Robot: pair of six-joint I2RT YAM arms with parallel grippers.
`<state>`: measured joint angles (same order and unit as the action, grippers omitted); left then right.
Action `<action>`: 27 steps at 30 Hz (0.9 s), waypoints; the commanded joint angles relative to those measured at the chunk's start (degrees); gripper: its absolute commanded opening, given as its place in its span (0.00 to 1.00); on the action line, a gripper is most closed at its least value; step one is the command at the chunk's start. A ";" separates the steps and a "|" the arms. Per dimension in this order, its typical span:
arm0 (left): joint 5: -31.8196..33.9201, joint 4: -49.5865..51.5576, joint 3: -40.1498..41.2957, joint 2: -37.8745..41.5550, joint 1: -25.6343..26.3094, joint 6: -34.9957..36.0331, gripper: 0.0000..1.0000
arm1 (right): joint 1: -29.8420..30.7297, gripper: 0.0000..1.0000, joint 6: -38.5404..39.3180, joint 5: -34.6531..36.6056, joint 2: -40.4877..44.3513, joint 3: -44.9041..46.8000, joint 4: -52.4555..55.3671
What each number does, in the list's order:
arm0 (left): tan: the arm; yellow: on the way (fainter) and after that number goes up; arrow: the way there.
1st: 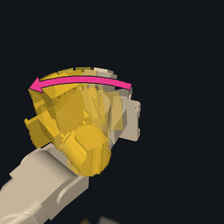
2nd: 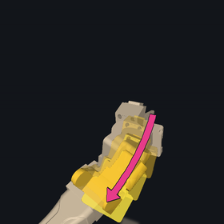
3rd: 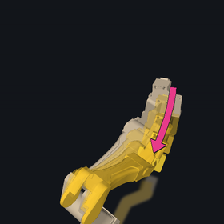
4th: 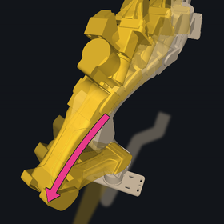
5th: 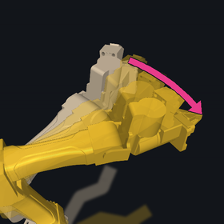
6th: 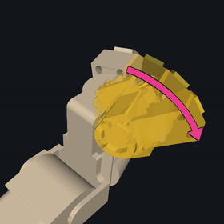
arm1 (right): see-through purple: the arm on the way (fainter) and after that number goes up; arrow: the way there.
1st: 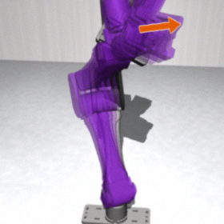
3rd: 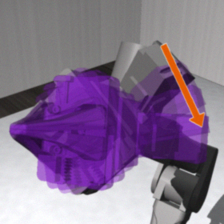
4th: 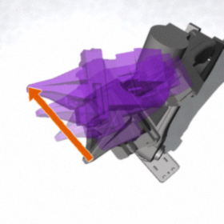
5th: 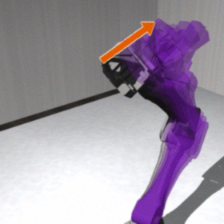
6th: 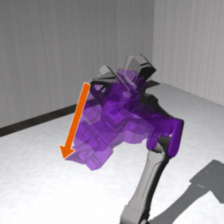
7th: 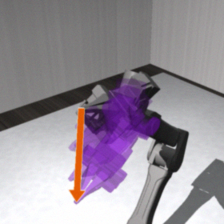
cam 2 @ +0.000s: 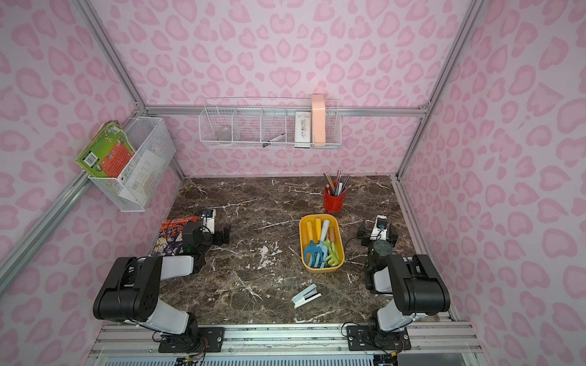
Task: Take the hand rake out of the storage box
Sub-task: Pick up the rake from the storage box.
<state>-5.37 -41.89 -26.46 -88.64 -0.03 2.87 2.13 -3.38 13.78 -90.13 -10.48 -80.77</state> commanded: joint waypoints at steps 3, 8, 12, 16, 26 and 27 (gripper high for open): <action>-0.52 0.24 -0.09 0.22 -0.06 -0.41 0.98 | -0.28 1.00 -0.28 -0.68 0.40 0.06 0.10; -0.12 -0.30 0.34 0.50 0.14 -0.08 0.92 | -0.25 1.00 -0.70 0.98 5.81 -5.55 15.58; 1.70 9.65 -5.44 2.58 2.54 2.99 0.98 | 0.29 1.00 1.23 -0.67 10.12 -11.16 30.54; 7.59 22.38 -11.96 3.40 5.48 3.69 0.98 | 1.81 1.00 0.32 -0.74 12.03 -14.22 39.08; 14.67 41.05 -23.66 4.75 8.00 -2.98 0.98 | 14.46 0.99 -1.28 -4.04 10.96 -26.79 63.01; 14.86 45.09 -25.37 4.31 8.18 -3.92 0.98 | 15.62 0.98 -2.12 -4.26 10.44 -27.90 64.95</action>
<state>6.96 -6.96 -49.21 -83.68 7.81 1.98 15.68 -3.49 10.46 -78.91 -36.45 -24.99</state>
